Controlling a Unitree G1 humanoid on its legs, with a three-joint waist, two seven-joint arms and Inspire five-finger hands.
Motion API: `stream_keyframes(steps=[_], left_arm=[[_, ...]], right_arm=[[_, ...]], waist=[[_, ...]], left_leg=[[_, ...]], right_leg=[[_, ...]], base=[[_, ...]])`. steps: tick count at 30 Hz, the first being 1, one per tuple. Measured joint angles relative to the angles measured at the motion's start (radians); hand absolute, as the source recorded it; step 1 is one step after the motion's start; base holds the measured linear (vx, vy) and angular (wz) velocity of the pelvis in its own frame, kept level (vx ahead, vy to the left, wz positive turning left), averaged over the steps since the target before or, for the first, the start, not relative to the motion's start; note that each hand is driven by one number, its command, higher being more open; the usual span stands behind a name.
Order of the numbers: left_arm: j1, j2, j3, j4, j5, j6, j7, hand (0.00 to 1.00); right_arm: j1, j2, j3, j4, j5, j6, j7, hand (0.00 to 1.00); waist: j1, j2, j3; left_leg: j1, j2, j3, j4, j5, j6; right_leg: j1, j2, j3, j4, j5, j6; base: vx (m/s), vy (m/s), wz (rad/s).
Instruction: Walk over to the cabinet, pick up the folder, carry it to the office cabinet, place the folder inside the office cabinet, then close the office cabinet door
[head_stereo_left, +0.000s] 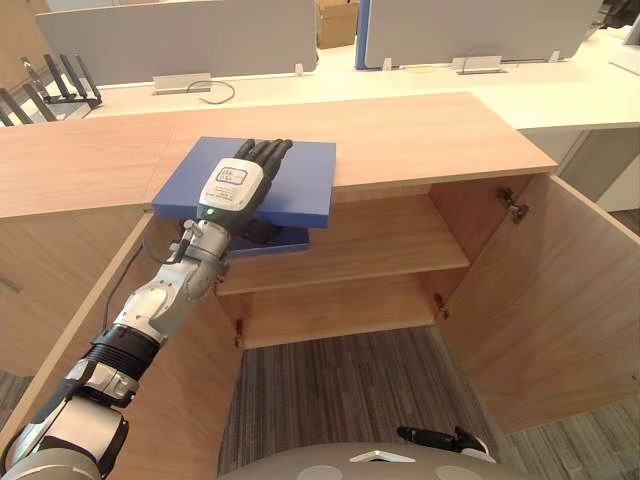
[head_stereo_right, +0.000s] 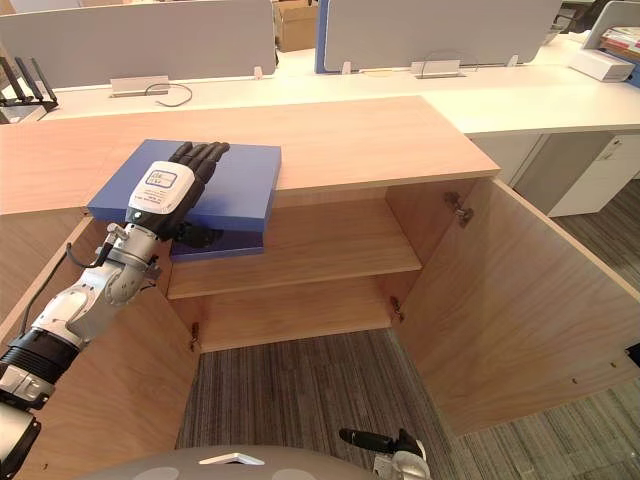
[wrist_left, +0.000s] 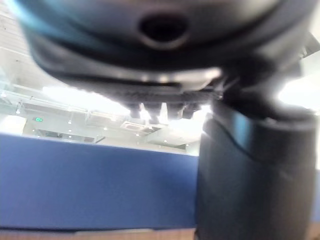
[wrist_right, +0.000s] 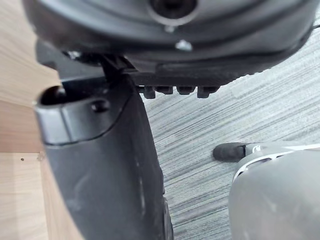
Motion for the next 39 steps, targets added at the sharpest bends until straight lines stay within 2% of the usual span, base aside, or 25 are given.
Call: stream_keyframes(steps=[4, 33, 34, 39], left_arm=[[-0.003, 0.029, -0.01, 0.0, 0.028, -0.01, 0.0, 1.0], [-0.003, 0.007, -0.009, 0.09, 0.037, -0.003, -0.011, 1.0], [-0.003, 0.005, -0.009, 0.093, 0.038, 0.005, -0.015, 0.0], [-0.003, -0.02, 0.003, 0.101, 0.038, 0.012, -0.015, 0.0]], right_arm=[[0.011, -0.002, 0.0, 0.0, 0.0, 0.0, 0.0, 1.0], [0.037, 0.005, 0.0, 0.009, 0.0, 0.0, 0.001, 1.0], [0.038, 0.005, 0.0, 0.009, 0.0, 0.001, 0.001, 1.0], [0.044, 0.005, 0.0, 0.009, 0.0, 0.0, 0.0, 1.0]], waist=[[-0.013, 0.0, 0.0], [-0.018, -0.023, 0.011], [-0.019, -0.023, 0.012], [-0.02, -0.022, 0.012]], left_leg=[[0.0, 0.0, 0.0, 0.0, 0.0, 0.0], [0.003, -0.001, 0.0, 0.0, 0.0, 0.0], [0.003, -0.001, 0.0, 0.0, 0.0, 0.0], [0.008, -0.001, 0.001, 0.0, 0.0, 0.0]], right_leg=[[0.0, 0.0, 0.0, 0.0, 0.0, 0.0], [0.004, -0.001, -0.001, -0.002, 0.003, 0.0], [0.004, -0.001, 0.0, -0.002, 0.003, 0.0], [0.009, -0.002, 0.0, -0.003, 0.004, 0.001]], base=[[0.0, 0.0, 0.0], [0.0, 0.0, 0.0], [0.0, 0.0, 0.0], [0.0, 0.0, 0.0]])
